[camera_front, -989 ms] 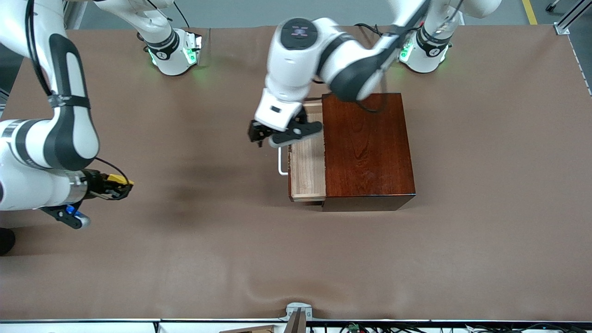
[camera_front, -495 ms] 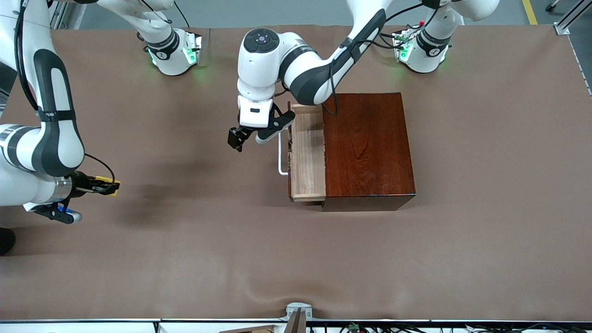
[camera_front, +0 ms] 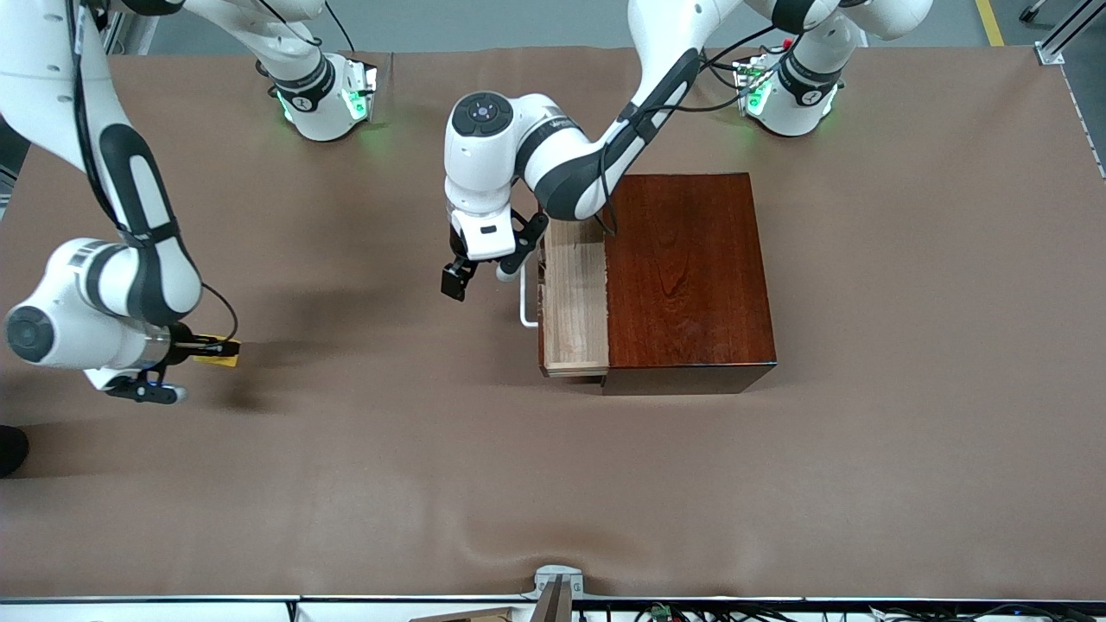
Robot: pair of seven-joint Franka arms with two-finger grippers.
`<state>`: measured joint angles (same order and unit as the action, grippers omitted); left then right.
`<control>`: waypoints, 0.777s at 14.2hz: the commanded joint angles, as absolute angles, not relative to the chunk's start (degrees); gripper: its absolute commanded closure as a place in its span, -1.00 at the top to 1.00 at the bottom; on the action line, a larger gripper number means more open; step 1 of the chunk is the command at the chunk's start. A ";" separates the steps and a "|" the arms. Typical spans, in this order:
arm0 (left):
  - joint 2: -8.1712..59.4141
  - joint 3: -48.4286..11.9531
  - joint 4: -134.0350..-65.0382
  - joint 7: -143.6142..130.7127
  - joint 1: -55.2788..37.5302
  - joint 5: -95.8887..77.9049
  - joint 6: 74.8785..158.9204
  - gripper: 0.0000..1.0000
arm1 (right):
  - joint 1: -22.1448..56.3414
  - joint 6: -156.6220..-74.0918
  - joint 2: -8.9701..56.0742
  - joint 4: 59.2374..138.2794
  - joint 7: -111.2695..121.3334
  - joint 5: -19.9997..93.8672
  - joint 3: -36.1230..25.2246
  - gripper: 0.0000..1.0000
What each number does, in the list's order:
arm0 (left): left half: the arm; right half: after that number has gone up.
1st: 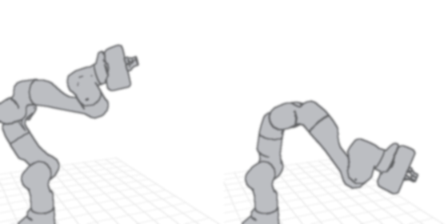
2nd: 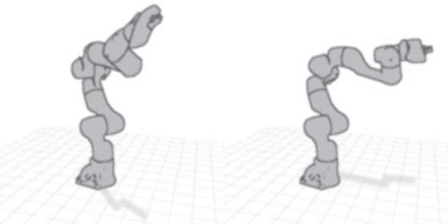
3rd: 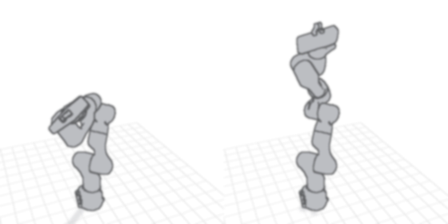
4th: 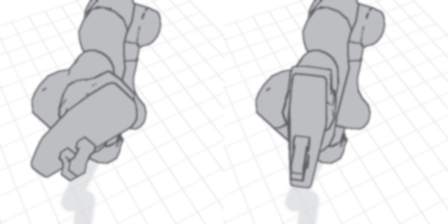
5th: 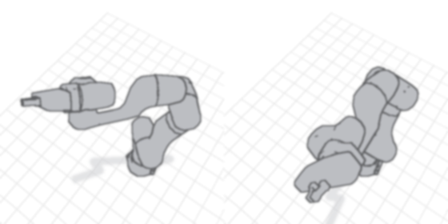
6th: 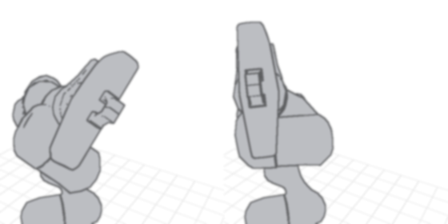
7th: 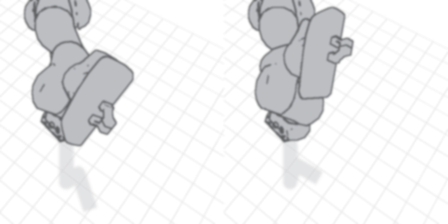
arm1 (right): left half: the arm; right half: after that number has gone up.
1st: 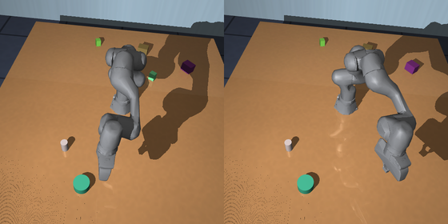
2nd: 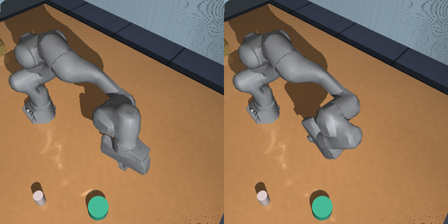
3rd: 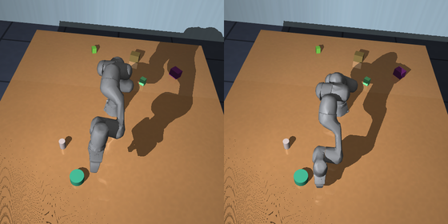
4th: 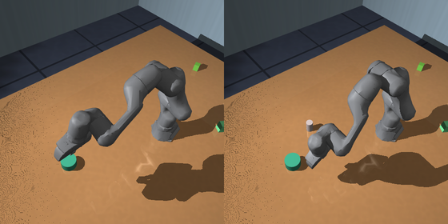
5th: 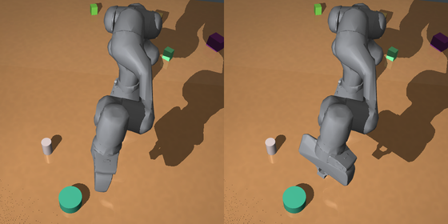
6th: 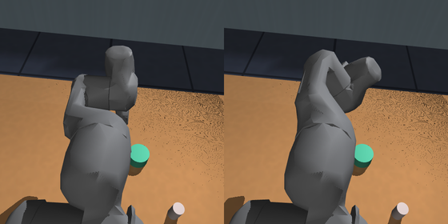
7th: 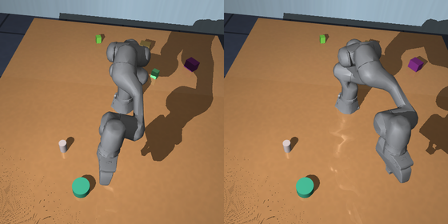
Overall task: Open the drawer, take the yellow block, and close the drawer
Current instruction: 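Push the drawer inward with the left gripper while the right gripper holds the cube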
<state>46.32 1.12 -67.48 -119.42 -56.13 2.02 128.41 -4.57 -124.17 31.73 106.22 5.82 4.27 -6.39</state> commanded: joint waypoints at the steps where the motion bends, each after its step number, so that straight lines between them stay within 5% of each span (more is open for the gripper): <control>1: 47.99 3.43 -65.74 -121.11 -57.83 3.25 128.58 1.00 | -5.71 -126.90 33.13 106.52 7.12 3.25 -5.27 -1.00; 5: 48.69 3.96 -66.00 -121.03 -57.83 3.51 127.71 1.00 | -5.71 -128.76 34.80 106.52 7.12 3.34 -5.27 -1.00; 6: 48.69 4.04 -66.09 -120.94 -57.75 3.69 126.83 1.00 | -5.63 -128.50 34.72 106.35 7.03 3.34 -5.27 -0.84; 9: 48.60 4.57 -66.18 -120.59 -57.66 3.69 124.72 1.00 | -5.45 -128.32 34.54 106.00 6.59 3.34 -5.27 0.71; 10: 48.69 4.66 -66.18 -120.50 -57.66 3.69 124.28 1.00 | -5.45 -128.32 34.45 105.82 6.85 3.34 -5.27 1.00; 11: 48.69 4.66 -66.27 -120.50 -57.57 3.78 124.10 1.00 | -5.54 -128.23 34.45 105.30 7.03 3.34 -5.27 1.00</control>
<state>48.08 3.93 -67.50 -119.53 -57.03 2.24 125.57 -4.57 -128.17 34.41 106.27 6.46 4.22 -6.13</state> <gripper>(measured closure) 0.000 0.203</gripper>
